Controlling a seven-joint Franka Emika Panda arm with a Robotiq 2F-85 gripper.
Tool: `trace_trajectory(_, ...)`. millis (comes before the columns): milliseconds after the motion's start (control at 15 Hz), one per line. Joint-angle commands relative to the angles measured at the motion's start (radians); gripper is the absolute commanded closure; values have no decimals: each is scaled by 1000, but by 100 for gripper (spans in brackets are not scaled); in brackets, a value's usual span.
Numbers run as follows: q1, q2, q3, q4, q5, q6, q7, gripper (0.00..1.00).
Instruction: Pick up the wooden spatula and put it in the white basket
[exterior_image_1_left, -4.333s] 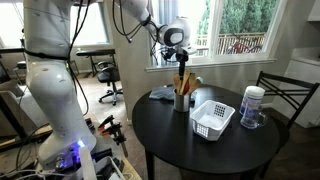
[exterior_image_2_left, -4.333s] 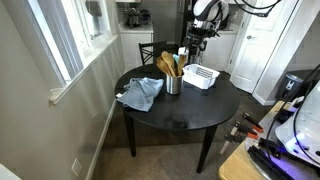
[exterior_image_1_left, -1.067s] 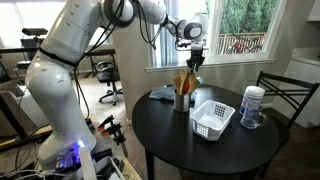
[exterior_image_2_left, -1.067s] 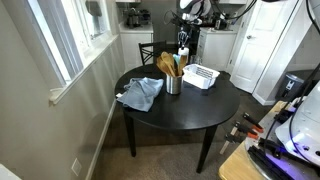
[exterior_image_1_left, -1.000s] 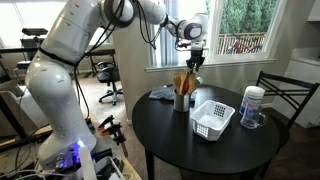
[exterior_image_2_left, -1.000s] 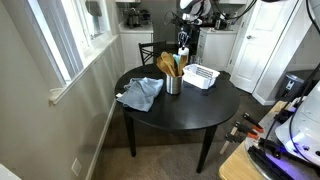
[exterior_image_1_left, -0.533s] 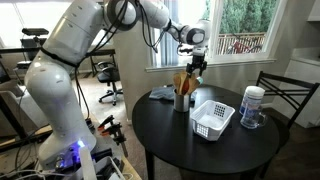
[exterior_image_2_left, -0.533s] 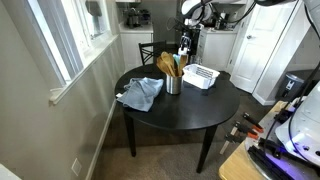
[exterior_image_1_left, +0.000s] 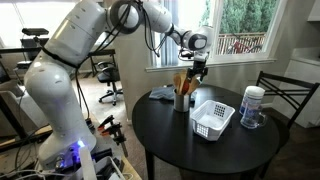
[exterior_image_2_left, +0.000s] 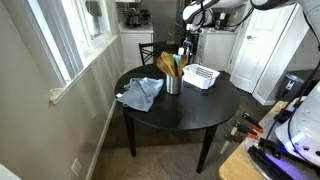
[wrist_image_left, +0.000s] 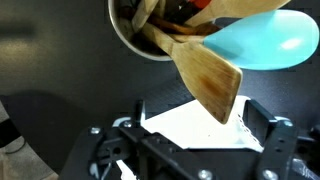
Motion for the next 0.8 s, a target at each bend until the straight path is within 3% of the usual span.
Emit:
trace_trajectory(0, -8, 8, 11, 19, 8, -24, 18, 0)
trace_trajectory(67, -9, 7, 12, 14, 9, -14, 14, 25)
trace_trajectory(200, -10, 7, 13, 12, 12, -10, 15, 33)
trace_trajectory(733, -7, 7, 14, 9, 12, -8, 16, 85)
